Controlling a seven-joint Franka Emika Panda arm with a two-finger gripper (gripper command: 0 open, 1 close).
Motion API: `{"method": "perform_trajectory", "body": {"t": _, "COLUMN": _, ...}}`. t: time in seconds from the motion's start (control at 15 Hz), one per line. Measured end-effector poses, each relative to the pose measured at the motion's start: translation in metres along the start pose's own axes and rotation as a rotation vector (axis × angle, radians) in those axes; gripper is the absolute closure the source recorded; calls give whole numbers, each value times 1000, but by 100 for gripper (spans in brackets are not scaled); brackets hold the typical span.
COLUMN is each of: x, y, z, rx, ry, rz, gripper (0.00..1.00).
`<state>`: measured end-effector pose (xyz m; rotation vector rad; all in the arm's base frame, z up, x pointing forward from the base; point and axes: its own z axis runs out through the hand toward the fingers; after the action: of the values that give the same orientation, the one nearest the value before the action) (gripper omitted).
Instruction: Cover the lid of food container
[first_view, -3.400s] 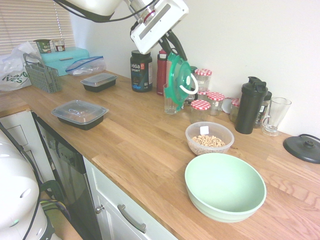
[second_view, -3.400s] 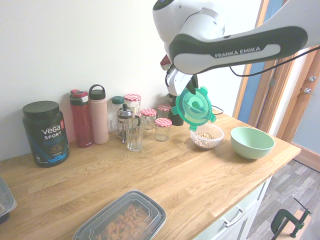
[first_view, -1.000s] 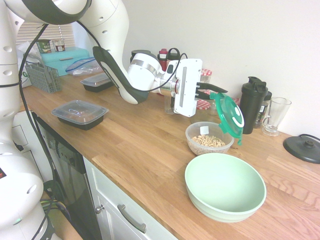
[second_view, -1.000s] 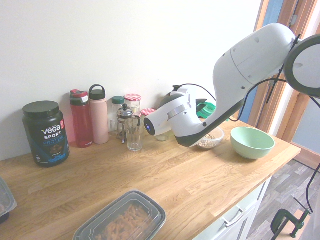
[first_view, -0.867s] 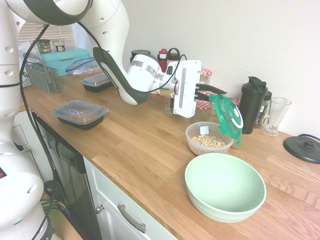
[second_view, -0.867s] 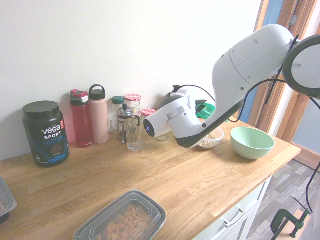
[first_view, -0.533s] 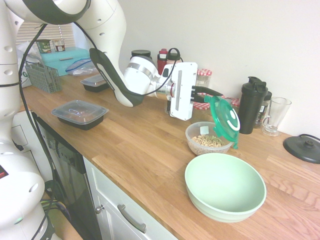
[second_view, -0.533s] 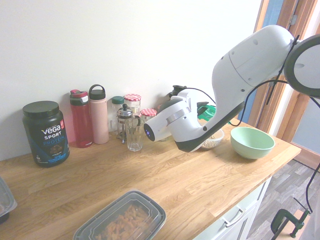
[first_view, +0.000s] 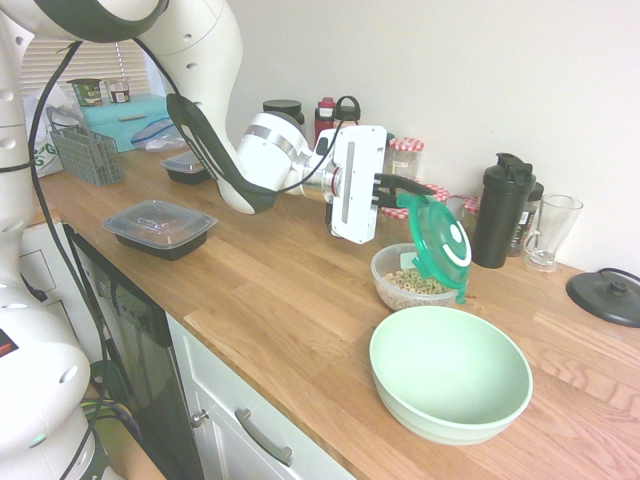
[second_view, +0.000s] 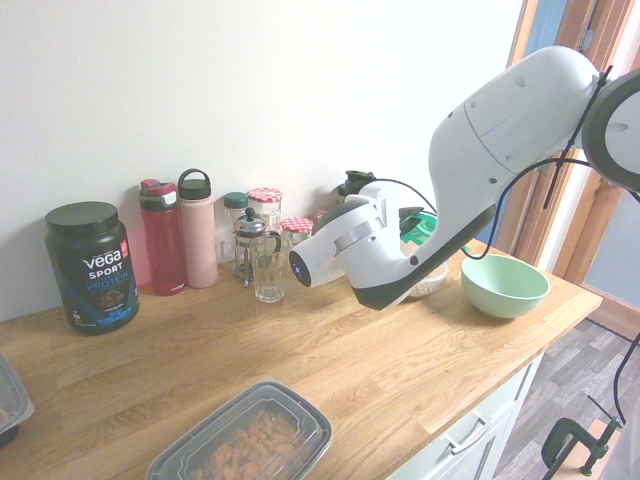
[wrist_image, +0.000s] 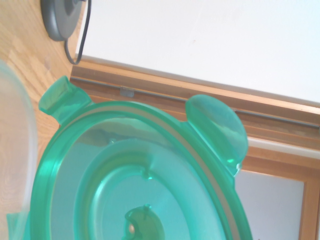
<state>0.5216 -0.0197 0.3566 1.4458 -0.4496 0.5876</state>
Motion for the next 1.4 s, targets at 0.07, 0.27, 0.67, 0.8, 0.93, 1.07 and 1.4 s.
{"method": "perform_trajectory", "body": {"t": 0.07, "x": -1, "y": 1, "z": -2, "rx": 1, "ry": 2, "rz": -1, "gripper": 100}}
{"method": "perform_trajectory", "body": {"t": 0.27, "x": -2, "y": 3, "z": -4, "rx": -5, "ry": 0, "rz": 1, "gripper": 0}}
{"method": "perform_trajectory", "body": {"t": 0.67, "x": -7, "y": 1, "z": -6, "rx": 1, "ry": -14, "rz": -8, "gripper": 0}}
{"method": "perform_trajectory", "body": {"t": 0.8, "x": -9, "y": 1, "z": -11, "rx": 13, "ry": -22, "rz": -12, "gripper": 0}}
{"method": "perform_trajectory", "body": {"t": 0.93, "x": -12, "y": -1, "z": -19, "rx": 41, "ry": -36, "rz": -16, "gripper": 0}}
{"method": "perform_trajectory", "body": {"t": 1.07, "x": -17, "y": -3, "z": -33, "rx": 83, "ry": -76, "rz": -23, "gripper": 0}}
{"method": "perform_trajectory", "body": {"t": 1.4, "x": -31, "y": 3, "z": -79, "rx": 223, "ry": -354, "rz": -42, "gripper": 0}}
